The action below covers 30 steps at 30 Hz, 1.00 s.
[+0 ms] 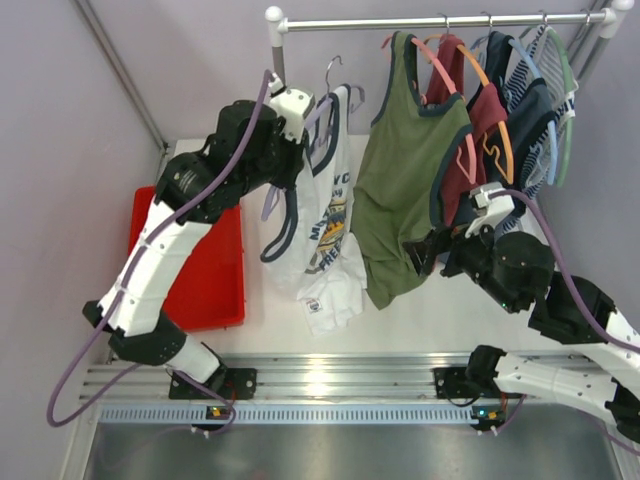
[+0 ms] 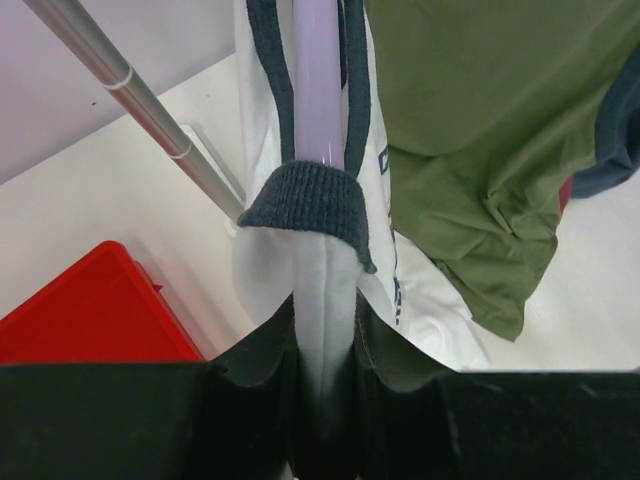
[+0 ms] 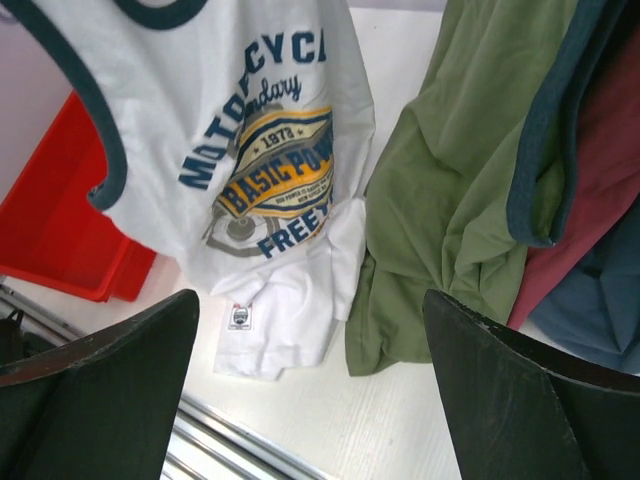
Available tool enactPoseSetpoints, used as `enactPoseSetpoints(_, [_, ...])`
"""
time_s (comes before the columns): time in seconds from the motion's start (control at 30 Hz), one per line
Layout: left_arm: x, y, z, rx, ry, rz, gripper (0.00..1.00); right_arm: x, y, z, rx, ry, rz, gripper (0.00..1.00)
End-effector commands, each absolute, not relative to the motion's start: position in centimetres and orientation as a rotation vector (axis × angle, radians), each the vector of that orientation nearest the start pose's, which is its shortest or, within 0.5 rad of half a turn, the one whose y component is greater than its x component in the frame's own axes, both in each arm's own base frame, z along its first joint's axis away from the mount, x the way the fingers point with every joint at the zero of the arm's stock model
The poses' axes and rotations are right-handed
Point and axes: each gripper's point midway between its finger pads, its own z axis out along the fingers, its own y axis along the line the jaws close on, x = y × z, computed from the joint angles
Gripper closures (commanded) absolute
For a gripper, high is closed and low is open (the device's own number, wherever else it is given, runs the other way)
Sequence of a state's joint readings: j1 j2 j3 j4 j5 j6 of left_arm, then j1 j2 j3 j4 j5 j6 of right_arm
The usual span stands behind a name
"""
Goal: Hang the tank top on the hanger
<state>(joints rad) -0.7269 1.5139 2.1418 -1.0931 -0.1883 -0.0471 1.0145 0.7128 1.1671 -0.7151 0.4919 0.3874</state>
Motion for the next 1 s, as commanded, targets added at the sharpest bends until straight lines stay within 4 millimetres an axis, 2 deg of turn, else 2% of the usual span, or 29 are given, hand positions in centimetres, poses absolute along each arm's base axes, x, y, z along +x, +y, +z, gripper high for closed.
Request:
enactPoseSetpoints(0.0, [31.9, -22.1, 47.9, 0.4, 1.786, -0.302, 1.0, 17.8, 16.8, 34.8, -0.216, 1.829, 0.599, 0.07])
enactPoseSetpoints(0.27, [35.3, -24.0, 50.6, 0.33, 1.673, -0.301, 1.0, 17.7, 17.0, 34.2, -0.226, 1.847, 0.598, 0.07])
enactPoseSetpoints(0.5, [36.9, -25.2, 52.4, 0.297, 1.596, -0.315, 1.0, 17.5, 16.7, 34.5, -0.222, 1.845, 0.6, 0.07])
enactPoseSetpoints(0.67, [38.2, -25.9, 51.8, 0.292, 1.598, -0.291, 1.0, 17.5, 16.7, 34.7, -0.218, 1.842, 0.606, 0.07])
enactPoseSetpoints(0.8, [39.4, -26.3, 50.6, 0.284, 1.616, -0.266, 1.0, 17.5, 16.9, 34.6, -0.22, 1.845, 0.611, 0.07])
enactPoseSetpoints(0.83, [39.5, -26.6, 50.9, 0.277, 1.6, -0.277, 1.0, 17.5, 16.9, 34.6, -0.218, 1.845, 0.612, 0.07])
enactPoseSetpoints(0.97, [40.2, -27.1, 49.6, 0.286, 1.625, -0.276, 1.0, 17.5, 17.0, 34.5, -0.217, 1.849, 0.618, 0.07])
